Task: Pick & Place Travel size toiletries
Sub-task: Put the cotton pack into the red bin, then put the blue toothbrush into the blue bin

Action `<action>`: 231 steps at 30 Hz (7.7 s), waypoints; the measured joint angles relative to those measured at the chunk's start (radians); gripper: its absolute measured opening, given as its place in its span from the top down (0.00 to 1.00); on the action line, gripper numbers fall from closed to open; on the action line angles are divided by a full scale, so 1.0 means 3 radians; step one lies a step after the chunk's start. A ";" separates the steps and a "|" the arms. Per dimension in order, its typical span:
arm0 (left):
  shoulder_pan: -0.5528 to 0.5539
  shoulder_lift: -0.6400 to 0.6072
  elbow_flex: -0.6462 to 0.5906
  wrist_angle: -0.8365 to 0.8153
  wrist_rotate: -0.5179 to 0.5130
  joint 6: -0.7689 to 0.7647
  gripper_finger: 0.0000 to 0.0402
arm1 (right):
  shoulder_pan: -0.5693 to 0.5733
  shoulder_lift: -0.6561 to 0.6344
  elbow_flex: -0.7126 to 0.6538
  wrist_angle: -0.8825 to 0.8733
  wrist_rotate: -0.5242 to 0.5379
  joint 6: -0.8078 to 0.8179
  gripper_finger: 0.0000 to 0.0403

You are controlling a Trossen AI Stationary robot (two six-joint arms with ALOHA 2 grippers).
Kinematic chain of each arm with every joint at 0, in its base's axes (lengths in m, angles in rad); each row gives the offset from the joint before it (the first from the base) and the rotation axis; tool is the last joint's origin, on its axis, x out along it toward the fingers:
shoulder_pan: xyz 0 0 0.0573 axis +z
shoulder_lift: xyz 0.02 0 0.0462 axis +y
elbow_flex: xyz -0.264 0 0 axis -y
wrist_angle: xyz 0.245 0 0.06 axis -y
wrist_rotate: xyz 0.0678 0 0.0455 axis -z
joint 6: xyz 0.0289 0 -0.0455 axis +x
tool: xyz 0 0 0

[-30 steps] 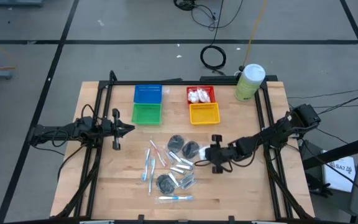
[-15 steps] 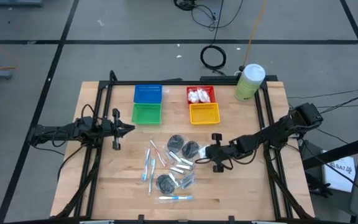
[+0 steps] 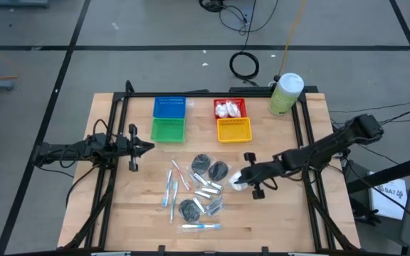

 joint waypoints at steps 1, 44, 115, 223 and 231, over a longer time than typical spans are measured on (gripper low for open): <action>-0.0001 0.0000 0.0000 0.0000 0.0000 0.0000 0.94 | -0.0002 -0.0066 -0.0037 0.0006 0.0024 -0.0005 1.00; -0.0001 0.0000 0.0000 0.0001 0.0000 0.0000 0.94 | -0.1176 -0.0784 -0.1589 0.3284 0.0481 0.0144 1.00; -0.0001 -0.0001 0.0000 0.0000 0.0000 0.0000 0.94 | -0.2883 0.0596 -0.0414 0.2875 0.0537 -0.0148 0.52; 0.0000 0.0000 -0.0001 0.0001 -0.0014 0.0000 0.94 | -0.2905 0.0111 0.0307 0.0847 -0.0967 -0.0400 1.00; 0.0000 0.0000 -0.0001 0.0001 -0.0014 0.0000 0.94 | -0.2367 -0.0643 -0.0596 0.1542 -0.1431 -0.0266 1.00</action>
